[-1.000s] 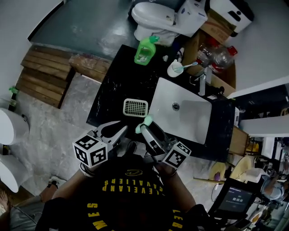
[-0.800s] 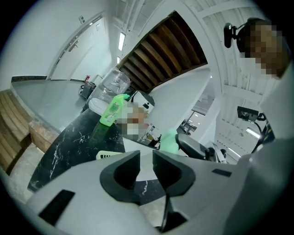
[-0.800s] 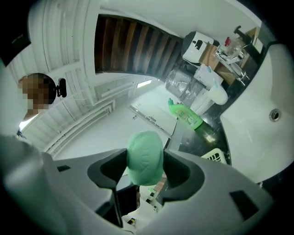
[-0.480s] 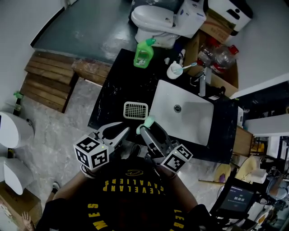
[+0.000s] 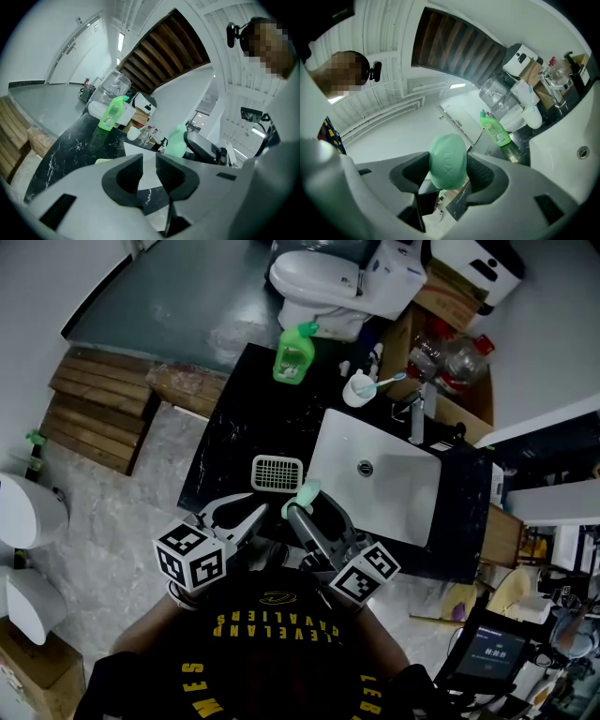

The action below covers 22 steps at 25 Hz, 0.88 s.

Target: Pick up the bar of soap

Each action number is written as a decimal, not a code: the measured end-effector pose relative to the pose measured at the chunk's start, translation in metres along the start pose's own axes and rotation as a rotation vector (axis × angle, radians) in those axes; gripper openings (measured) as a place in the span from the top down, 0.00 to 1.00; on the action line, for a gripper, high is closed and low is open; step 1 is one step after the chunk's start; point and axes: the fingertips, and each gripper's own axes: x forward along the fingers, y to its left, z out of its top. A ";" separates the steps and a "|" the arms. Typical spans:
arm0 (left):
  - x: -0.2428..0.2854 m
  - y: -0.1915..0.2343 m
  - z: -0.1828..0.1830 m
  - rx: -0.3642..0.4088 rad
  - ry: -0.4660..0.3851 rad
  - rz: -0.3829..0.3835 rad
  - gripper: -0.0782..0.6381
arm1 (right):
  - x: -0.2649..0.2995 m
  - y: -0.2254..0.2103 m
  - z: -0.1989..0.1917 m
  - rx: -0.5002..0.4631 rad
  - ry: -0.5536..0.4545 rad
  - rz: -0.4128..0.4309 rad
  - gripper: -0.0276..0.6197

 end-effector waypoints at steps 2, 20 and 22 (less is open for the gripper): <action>0.001 0.001 0.000 -0.002 -0.002 0.002 0.76 | 0.000 -0.002 0.001 0.003 -0.002 -0.002 0.55; 0.013 0.000 0.001 -0.006 0.003 0.002 0.76 | -0.002 -0.018 0.003 0.065 -0.010 0.003 0.55; 0.013 0.000 0.001 -0.005 0.003 0.002 0.76 | -0.002 -0.017 0.002 0.067 -0.011 0.006 0.55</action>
